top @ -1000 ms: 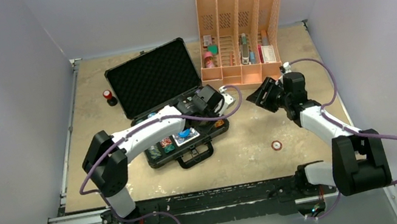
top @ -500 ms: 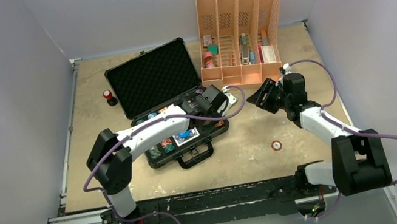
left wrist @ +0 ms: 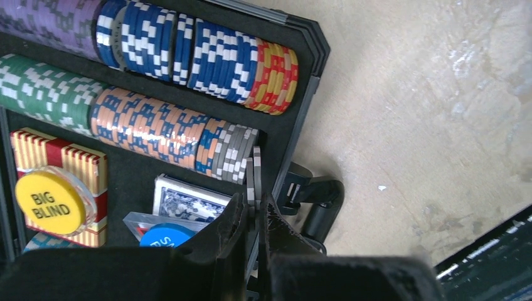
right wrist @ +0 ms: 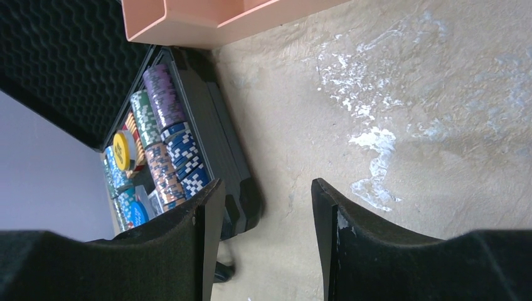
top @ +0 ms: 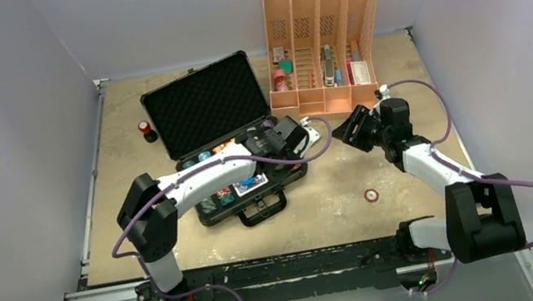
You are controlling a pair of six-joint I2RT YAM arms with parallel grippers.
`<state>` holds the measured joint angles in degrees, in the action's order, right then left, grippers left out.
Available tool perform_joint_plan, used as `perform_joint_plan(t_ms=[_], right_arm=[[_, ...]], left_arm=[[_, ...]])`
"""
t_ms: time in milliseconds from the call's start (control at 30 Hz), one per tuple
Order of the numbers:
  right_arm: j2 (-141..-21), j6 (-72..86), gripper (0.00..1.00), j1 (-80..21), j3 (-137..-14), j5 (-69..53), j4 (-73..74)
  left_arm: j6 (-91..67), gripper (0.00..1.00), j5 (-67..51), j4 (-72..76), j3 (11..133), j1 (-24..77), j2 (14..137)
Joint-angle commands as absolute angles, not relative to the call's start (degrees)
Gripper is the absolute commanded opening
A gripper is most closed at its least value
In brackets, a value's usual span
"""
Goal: Pack up texas hold em set
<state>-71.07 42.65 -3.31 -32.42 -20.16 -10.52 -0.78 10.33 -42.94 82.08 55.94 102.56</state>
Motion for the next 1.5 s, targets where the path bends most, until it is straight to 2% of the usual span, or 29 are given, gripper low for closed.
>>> perform_joint_plan(t_ms=[0, 167, 400, 933, 1267, 1333, 1467], right_arm=[[-70.5, 42.3, 0.56, -3.3, -32.1, -22.7, -13.6], [-70.5, 42.2, 0.55, -3.3, -31.9, -23.1, -14.0], [-70.5, 42.1, 0.55, -3.3, -31.5, -23.1, -13.9], [-70.7, 42.2, 0.55, -3.3, -31.6, -23.0, -14.1], [-71.2, 42.1, 0.55, -3.3, -31.8, -23.0, -14.2], [-71.3, 42.1, 0.55, -3.3, -31.9, -23.0, -14.2], [-71.4, 42.1, 0.55, -3.3, -32.0, -23.0, -14.2]], left_arm=[[0.2, 0.00, 4.6, -41.0, 83.3, 55.8, 98.4], [0.5, 0.00, 1.0, -39.6, 82.1, 55.9, 96.5], [0.4, 0.00, 1.3, -41.3, 82.0, 55.9, 99.8], [-0.2, 0.00, 12.0, -42.6, 83.0, 55.9, 102.6], [-0.2, 0.00, 14.6, -42.7, 83.0, 55.9, 104.3], [-0.3, 0.05, 13.8, -42.7, 83.2, 55.9, 104.8], [-0.4, 0.22, 13.1, -42.8, 83.3, 55.9, 105.4]])
